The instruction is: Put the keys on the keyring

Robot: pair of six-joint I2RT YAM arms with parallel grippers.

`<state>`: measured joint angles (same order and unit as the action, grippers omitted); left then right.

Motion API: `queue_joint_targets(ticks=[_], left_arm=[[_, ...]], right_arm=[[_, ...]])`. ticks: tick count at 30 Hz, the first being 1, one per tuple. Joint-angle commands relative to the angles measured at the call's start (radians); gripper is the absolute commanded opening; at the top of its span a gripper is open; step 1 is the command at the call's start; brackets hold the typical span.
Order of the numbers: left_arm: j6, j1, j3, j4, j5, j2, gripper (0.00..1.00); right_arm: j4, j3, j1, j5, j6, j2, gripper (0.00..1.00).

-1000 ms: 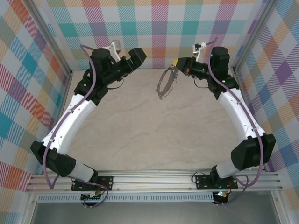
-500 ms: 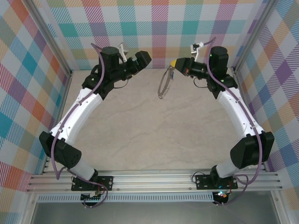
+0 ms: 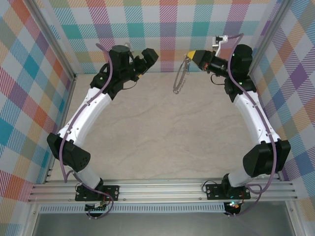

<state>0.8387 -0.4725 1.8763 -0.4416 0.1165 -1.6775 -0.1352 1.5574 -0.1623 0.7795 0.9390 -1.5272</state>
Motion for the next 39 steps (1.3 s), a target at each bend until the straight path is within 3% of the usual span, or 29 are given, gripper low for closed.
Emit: queue_joint_targets(ticks=[1, 11, 17, 21, 28, 39], left_arm=[[-0.057, -0.016, 0.08, -0.012, 0.007, -0.017, 1.0], [-0.161, -0.018, 0.13, 0.047, 0.256, -0.073, 1.0], [-0.151, -0.018, 0.152, 0.021, 0.284, -0.092, 1.0], [-0.096, -0.018, 0.168, -0.002, 0.253, -0.109, 1.0], [-0.19, -0.015, 0.213, -0.092, 0.238, -0.123, 1.0], [-0.3, 0.02, 0.32, -0.111, 0.512, -0.196, 0.95]], right_arm=[[-0.125, -0.018, 0.009, 0.023, 0.074, 0.016, 0.0], [-0.014, 0.007, 0.051, 0.102, -0.048, 0.021, 0.0], [0.021, 0.016, 0.078, 0.132, -0.041, 0.009, 0.0], [0.134, 0.065, 0.081, 0.173, -0.089, -0.008, 0.0], [0.286, 0.096, 0.081, 0.221, -0.192, -0.018, 0.0], [0.324, 0.137, 0.081, 0.258, -0.229, -0.07, 0.0]])
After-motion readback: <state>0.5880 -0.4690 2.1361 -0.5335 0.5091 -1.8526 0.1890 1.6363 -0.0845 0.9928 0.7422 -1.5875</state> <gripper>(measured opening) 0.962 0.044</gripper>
